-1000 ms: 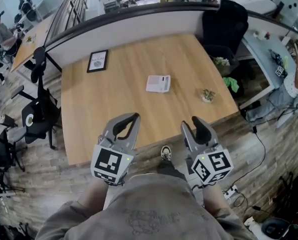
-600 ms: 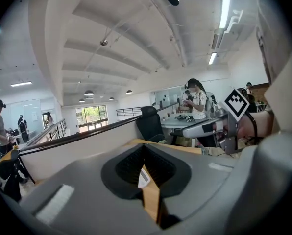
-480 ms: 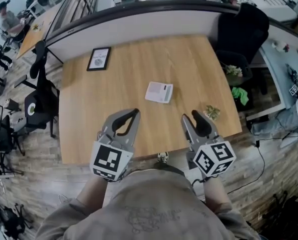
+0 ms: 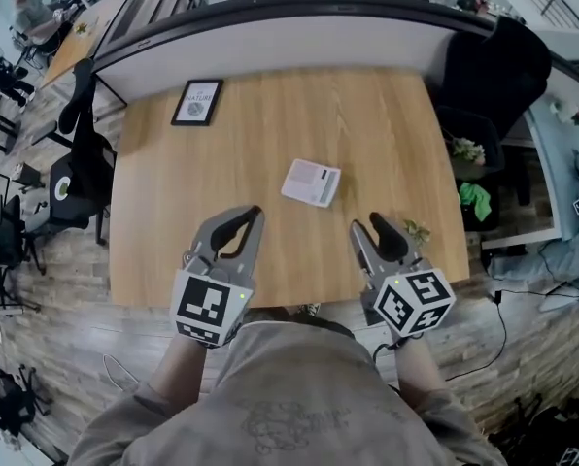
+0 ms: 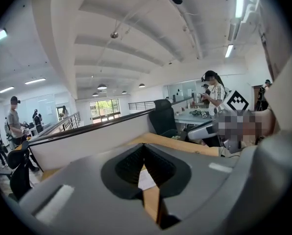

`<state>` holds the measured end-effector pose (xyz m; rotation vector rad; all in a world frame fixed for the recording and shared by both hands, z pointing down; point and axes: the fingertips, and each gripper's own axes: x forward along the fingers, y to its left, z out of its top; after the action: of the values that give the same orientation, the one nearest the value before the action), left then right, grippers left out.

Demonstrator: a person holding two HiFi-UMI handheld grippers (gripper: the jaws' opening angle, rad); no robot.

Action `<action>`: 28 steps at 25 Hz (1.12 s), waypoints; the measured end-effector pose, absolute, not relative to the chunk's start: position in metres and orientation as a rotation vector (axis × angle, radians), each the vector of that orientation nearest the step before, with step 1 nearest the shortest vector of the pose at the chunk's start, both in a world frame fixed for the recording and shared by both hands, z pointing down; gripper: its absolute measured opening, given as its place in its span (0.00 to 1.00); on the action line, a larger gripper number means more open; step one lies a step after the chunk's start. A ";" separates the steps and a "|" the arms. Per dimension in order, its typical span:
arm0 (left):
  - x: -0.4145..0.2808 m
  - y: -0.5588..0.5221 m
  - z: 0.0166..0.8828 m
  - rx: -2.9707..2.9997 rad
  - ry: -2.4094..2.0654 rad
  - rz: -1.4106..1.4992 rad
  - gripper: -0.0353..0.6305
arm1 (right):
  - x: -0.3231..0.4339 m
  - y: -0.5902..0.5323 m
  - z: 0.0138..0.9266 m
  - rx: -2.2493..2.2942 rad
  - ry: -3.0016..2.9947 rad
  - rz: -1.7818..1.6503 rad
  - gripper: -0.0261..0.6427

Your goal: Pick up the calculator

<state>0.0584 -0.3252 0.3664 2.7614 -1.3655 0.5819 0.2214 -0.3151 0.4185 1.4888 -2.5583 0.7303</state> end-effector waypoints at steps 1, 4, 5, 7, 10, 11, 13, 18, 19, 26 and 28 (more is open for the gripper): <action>0.057 -0.326 0.368 2.754 -1.372 0.584 0.06 | 0.221 -0.317 0.420 1.483 -2.557 0.737 0.25; 0.053 -0.327 0.371 2.740 -1.384 0.588 0.06 | 0.218 -0.320 0.424 1.469 -2.560 0.759 0.25; 0.052 -0.328 0.373 2.737 -1.383 0.591 0.06 | 0.217 -0.322 0.425 1.467 -2.565 0.770 0.25; 0.052 -0.328 0.377 2.734 -1.373 0.599 0.06 | 0.215 -0.324 0.426 1.466 -2.572 0.798 0.25; 0.049 -0.331 0.380 2.731 -1.367 0.594 0.06 | 0.213 -0.326 0.432 1.464 -2.553 0.824 0.25; 0.048 -0.333 0.381 2.727 -1.369 0.589 0.06 | 0.212 -0.328 0.436 1.463 -2.543 0.833 0.25; 0.044 -0.338 0.384 2.719 -1.371 0.581 0.06 | 0.212 -0.332 0.444 1.463 -2.522 0.856 0.25; 0.038 -0.355 0.392 2.711 -1.368 0.603 0.06 | 0.221 -0.359 0.468 1.503 -2.468 0.972 0.25; 0.037 -0.358 0.393 2.712 -1.362 0.609 0.06 | 0.220 -0.365 0.473 1.506 -2.462 1.003 0.25; 0.035 -0.385 0.420 2.708 -1.295 0.663 0.06 | 0.207 -0.407 0.518 1.485 -2.399 1.170 0.25; 0.035 -0.392 0.432 2.705 -1.273 0.679 0.06 | 0.204 -0.416 0.536 1.486 -2.373 1.204 0.25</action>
<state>0.0348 -0.3916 0.4315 2.7052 -1.2726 0.6790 0.2044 -0.4158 0.5355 1.4860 -2.3734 1.2043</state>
